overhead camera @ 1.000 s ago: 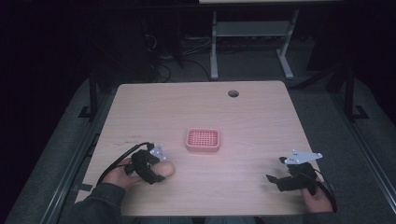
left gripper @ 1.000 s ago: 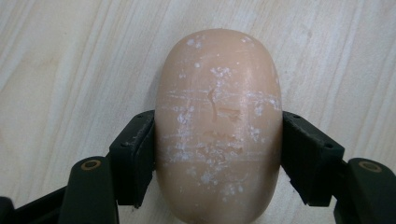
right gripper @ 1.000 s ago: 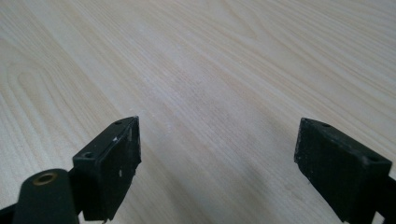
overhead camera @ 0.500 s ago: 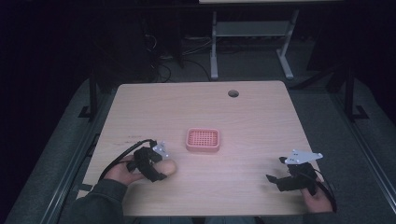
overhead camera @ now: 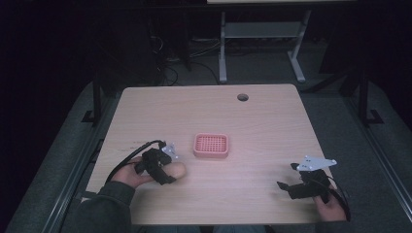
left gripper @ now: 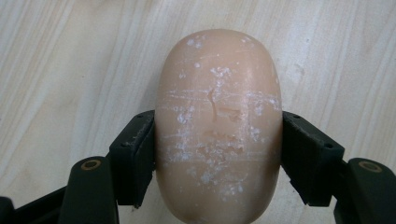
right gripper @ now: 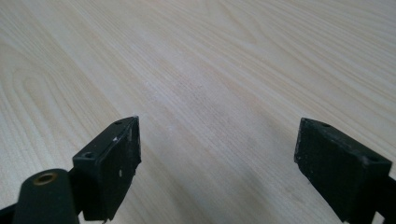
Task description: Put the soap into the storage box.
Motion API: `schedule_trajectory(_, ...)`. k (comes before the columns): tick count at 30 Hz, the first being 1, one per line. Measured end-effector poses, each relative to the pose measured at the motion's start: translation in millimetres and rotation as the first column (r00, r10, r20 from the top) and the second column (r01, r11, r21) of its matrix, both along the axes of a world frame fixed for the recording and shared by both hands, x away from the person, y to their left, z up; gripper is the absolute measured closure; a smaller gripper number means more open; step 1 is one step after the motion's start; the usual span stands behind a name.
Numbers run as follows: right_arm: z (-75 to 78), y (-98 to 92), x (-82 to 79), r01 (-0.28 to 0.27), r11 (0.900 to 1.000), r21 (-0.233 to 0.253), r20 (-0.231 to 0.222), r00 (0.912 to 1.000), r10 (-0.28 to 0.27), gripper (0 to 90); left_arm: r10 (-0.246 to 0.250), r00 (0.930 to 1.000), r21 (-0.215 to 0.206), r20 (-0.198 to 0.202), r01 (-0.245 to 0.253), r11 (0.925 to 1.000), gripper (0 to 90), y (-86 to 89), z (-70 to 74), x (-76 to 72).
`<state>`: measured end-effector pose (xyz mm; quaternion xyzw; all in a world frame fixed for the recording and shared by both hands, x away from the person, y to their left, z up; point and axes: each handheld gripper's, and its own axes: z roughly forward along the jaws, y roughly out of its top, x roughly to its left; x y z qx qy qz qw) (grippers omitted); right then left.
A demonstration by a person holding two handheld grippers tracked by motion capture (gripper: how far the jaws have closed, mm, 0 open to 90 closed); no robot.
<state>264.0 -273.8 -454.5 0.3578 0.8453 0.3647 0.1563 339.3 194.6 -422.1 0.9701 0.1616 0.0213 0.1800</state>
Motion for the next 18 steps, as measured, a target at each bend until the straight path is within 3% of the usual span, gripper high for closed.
schedule_trajectory(18,0.1,0.1,0.7,-0.006,1.000,-0.001,0.004,1.0000,0.006,14.1,-0.016,0.9998,0.008,-0.011,0.016,0.9998,32.6,-12.8,5.9,13.5)
